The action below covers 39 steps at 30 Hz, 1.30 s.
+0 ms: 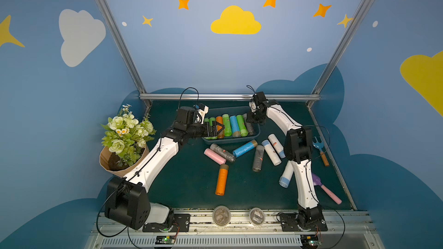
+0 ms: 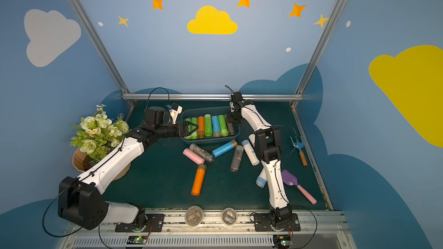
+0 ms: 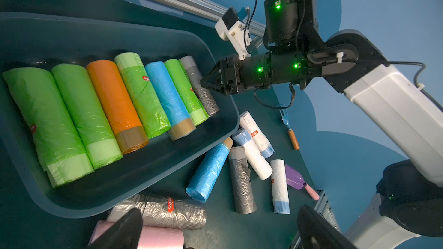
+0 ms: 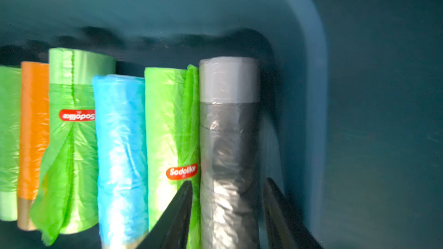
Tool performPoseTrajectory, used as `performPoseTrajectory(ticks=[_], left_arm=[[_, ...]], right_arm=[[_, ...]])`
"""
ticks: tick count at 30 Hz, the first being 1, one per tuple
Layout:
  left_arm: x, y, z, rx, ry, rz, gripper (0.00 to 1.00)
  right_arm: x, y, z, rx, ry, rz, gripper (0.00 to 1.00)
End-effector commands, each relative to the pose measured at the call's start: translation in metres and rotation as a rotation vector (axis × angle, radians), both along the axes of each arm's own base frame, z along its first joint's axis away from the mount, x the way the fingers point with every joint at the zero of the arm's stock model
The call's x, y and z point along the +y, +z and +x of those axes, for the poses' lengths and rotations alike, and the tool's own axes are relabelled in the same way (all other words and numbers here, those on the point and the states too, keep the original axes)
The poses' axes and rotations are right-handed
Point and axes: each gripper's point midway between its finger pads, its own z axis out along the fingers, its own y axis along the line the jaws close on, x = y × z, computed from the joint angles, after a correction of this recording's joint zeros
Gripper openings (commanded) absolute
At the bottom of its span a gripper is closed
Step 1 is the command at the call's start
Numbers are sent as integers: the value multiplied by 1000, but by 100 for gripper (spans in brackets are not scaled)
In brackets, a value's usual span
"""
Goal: Put the roll of trash bags into the storage box
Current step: Place the roll of trash bags in the storage box, then pick up the roll of trash bags from the center of the board.
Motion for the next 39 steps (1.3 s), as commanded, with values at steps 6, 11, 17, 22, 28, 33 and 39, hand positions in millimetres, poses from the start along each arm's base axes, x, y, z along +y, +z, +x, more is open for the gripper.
performPoseTrajectory(ticks=[6, 11, 17, 22, 28, 33, 39], left_arm=[[-5, 19, 0, -39, -24, -30, 100], [-16, 16, -9, -52, -60, 6, 100], [-33, 13, -23, -68, -125, 50, 100], [-46, 11, -41, -83, -209, 107, 100], [-39, 15, -67, -143, -328, 222, 100], [-42, 8, -84, -187, -425, 231, 100], [-55, 0, -113, -355, -581, 167, 100]], right_arm=[[-1, 53, -24, -70, 18, -6, 48], [4, 63, -50, -92, 35, 11, 48], [2, 71, -93, -106, 40, 34, 49], [-3, 69, -139, -118, 31, 35, 54], [-24, 57, -189, -106, -27, 6, 61], [-40, 35, -228, -78, -80, 10, 68], [-50, 16, -259, -62, -107, 1, 77]])
